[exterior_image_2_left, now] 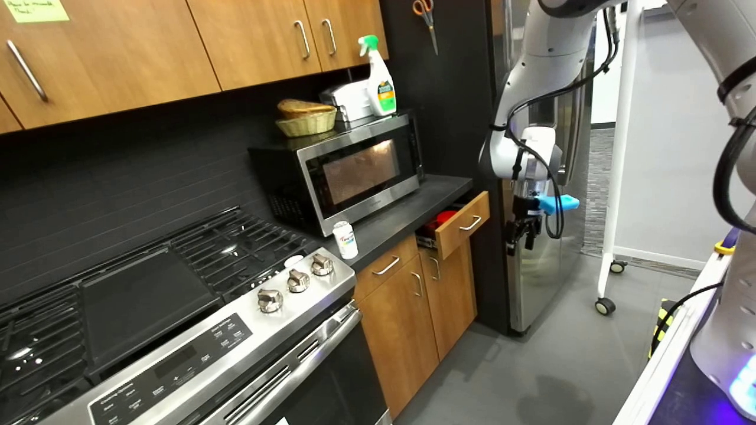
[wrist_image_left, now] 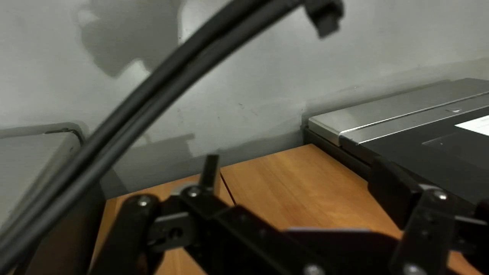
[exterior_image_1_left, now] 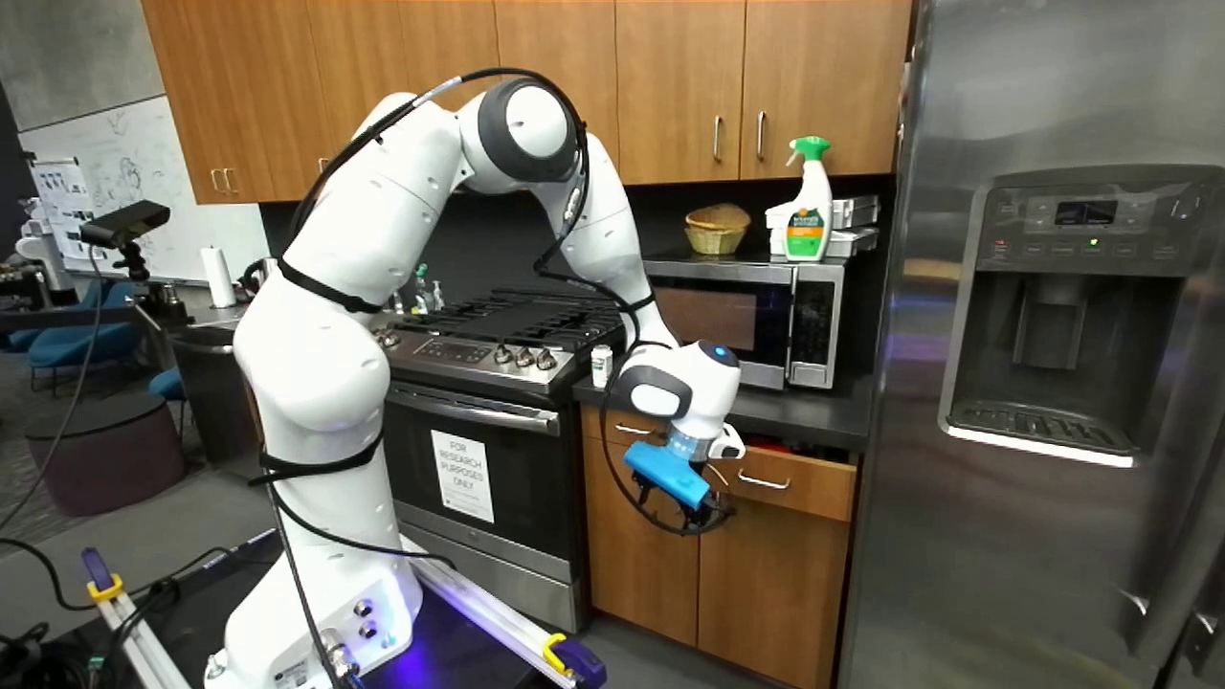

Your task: Push in the right drawer below the microwave until its fully closed

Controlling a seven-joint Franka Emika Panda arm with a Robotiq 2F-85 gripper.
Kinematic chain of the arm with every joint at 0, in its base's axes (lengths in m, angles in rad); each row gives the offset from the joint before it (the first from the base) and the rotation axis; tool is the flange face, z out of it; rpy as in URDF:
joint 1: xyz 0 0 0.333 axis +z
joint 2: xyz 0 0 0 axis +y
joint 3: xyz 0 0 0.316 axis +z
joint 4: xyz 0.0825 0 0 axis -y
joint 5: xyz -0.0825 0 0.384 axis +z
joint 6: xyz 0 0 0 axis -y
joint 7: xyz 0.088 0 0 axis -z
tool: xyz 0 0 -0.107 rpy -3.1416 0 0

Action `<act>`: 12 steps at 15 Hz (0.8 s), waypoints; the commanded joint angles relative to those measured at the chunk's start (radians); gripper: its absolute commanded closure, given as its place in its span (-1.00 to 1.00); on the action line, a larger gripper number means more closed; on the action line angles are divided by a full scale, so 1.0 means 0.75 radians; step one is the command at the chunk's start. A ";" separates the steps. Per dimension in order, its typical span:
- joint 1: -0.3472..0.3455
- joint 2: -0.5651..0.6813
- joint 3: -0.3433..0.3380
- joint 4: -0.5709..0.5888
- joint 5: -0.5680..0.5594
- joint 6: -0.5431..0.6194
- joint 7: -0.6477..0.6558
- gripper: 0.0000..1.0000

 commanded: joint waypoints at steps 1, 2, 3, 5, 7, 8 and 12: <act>-0.169 0.078 0.193 0.028 0.034 0.111 -0.098 -1.00; -0.279 -0.162 0.160 -0.184 0.012 0.072 -0.214 -1.00; -0.318 -0.163 0.179 -0.196 0.015 0.085 -0.247 -1.00; -0.399 -0.224 0.165 -0.252 0.020 0.061 -0.362 -1.00; -0.487 -0.329 0.126 -0.327 0.029 0.027 -0.506 -1.00; -0.515 -0.385 0.090 -0.361 0.017 -0.008 -0.562 -1.00; -0.549 -0.501 -0.022 -0.439 -0.020 -0.095 -0.687 -1.00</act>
